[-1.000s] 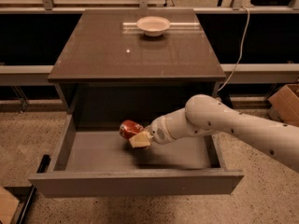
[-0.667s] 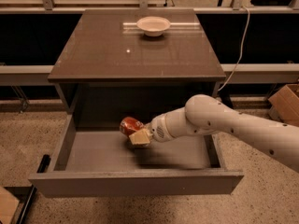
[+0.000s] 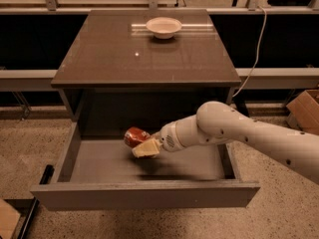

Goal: Place coke can into top drawer

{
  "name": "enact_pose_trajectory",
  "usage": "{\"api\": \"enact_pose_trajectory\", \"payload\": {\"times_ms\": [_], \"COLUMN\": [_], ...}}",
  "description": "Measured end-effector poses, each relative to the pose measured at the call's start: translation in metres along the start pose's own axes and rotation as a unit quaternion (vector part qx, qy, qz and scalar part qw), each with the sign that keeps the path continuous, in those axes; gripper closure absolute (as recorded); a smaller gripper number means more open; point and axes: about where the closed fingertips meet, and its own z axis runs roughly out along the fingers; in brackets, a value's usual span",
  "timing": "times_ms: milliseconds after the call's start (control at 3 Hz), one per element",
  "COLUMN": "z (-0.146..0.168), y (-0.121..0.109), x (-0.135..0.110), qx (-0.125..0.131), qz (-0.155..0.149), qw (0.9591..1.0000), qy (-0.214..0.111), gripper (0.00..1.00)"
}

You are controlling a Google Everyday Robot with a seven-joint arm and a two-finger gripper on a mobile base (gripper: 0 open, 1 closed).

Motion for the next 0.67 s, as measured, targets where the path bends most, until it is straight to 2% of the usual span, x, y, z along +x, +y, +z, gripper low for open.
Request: {"api": "enact_pose_trajectory", "payload": {"times_ms": [333,667], "z": [0.0012,0.0012], "y": [0.0010,0.0010], "x": [0.0001,0.0001], "qx": [-0.001,-0.001], "qz": [0.000,0.000], "qw": [1.0000,1.0000], "qy": [0.001,0.001], "gripper": [0.00,0.00]}}
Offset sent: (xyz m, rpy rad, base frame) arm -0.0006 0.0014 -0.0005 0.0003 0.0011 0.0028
